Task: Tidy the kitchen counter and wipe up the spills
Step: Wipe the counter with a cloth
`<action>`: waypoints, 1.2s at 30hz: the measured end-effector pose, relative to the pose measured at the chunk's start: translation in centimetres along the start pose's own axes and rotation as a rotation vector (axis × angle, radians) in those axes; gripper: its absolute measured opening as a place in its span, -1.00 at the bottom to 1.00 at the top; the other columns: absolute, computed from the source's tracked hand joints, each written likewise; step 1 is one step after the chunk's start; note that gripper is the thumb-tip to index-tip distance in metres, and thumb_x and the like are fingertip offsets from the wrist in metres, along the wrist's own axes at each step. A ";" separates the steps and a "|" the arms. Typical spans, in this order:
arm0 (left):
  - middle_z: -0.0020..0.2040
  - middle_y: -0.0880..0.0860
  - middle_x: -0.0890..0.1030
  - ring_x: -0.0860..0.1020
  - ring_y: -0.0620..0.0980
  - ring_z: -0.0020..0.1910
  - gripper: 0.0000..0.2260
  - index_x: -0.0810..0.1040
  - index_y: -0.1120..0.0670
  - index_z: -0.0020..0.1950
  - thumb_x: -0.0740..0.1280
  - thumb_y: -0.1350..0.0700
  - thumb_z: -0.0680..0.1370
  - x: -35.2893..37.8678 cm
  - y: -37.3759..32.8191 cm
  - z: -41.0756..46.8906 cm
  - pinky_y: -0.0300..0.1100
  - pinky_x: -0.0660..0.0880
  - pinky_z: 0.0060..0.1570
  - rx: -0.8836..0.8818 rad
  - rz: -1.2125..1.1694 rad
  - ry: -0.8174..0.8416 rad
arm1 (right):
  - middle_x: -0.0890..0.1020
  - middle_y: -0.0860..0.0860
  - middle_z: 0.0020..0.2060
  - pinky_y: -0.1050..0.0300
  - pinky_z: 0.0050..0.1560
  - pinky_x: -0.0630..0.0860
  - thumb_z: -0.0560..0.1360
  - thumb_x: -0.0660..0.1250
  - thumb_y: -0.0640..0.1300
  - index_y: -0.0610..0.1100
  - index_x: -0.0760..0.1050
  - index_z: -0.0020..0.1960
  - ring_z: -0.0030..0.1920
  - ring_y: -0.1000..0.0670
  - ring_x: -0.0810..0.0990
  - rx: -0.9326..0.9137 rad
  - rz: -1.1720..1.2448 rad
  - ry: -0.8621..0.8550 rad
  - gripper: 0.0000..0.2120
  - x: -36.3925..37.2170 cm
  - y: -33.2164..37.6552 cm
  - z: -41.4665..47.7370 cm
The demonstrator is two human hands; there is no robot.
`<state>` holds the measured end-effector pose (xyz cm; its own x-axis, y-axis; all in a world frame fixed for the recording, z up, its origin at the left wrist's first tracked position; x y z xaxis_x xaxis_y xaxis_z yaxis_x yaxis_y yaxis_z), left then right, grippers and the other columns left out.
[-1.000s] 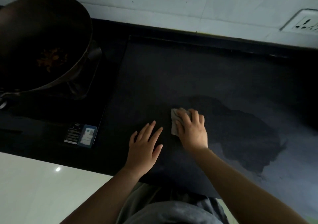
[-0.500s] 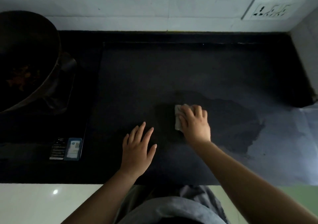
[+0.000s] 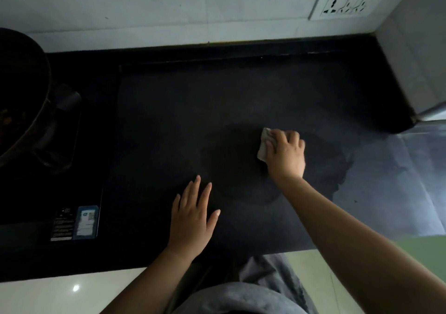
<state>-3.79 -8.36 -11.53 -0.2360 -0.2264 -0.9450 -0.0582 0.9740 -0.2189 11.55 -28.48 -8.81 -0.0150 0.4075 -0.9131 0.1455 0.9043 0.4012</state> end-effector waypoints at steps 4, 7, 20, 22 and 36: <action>0.52 0.10 0.15 0.17 0.06 0.48 -0.44 0.20 -0.01 0.47 0.02 -0.21 0.52 0.0 0.7 -0.3 0.09 0.22 0.35 0.035 -0.010 -0.006 | 0.41 -0.11 0.22 -0.05 -0.13 0.54 0.55 0.17 0.02 0.00 0.36 0.32 0.14 -0.18 0.40 -0.260 -0.004 0.081 -0.65 1.5 1.9 -5.9; 0.53 0.10 0.13 0.16 0.07 0.48 -0.44 0.18 0.00 0.47 0.01 -0.20 0.51 0.0 0.4 -0.2 0.12 0.22 0.34 0.026 -0.016 0.008 | 0.50 -0.11 0.14 0.02 -0.19 0.57 0.52 0.15 0.06 0.00 0.45 0.23 0.04 -0.16 0.50 -0.399 -0.028 0.116 -0.67 1.3 0.1 -10.6; 0.50 0.15 0.22 0.25 0.16 0.45 -0.42 0.23 0.09 0.46 -0.02 -0.16 0.52 -0.4 -1.3 -0.6 0.19 0.32 0.30 -0.040 0.042 0.035 | 0.38 -0.11 0.24 -0.01 -0.07 0.43 0.57 0.15 0.01 0.00 0.35 0.33 0.20 -0.18 0.32 0.066 0.041 -0.071 -0.65 -2.3 -7.5 -6.1; 0.48 0.17 0.27 0.29 0.18 0.42 -0.42 0.26 0.11 0.45 0.00 -0.17 0.52 -0.4 -2.2 -1.2 0.17 0.36 0.28 -0.056 0.037 0.037 | 0.40 -0.12 0.22 -0.04 -0.09 0.50 0.56 0.16 0.02 0.00 0.37 0.32 0.17 -0.19 0.35 -0.056 0.046 -0.027 -0.66 -1.8 -6.3 -7.1; 0.50 0.25 0.16 0.16 0.24 0.47 -0.42 0.21 0.13 0.47 0.10 -0.16 0.54 1.9 -10.8 -5.7 0.16 0.25 0.34 -0.223 0.002 0.028 | 0.40 -0.12 0.24 -0.03 -0.16 0.51 0.57 0.14 0.02 0.00 0.35 0.34 0.21 -0.18 0.32 -0.144 0.003 0.070 -0.65 -6.0 -15.3 -7.8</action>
<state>-9.09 -19.33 -9.55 -0.2630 -0.2277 -0.9375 -0.2705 0.9502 -0.1549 1.67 -43.80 -8.88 -0.0842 0.4131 -0.9068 0.0023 0.9101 0.4144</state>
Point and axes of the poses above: each hand's wrist, its own z-axis towards the middle knuckle, its own x-axis out of the palm, y = z × x, the point moved 2 cm from there along z, towards the middle knuckle
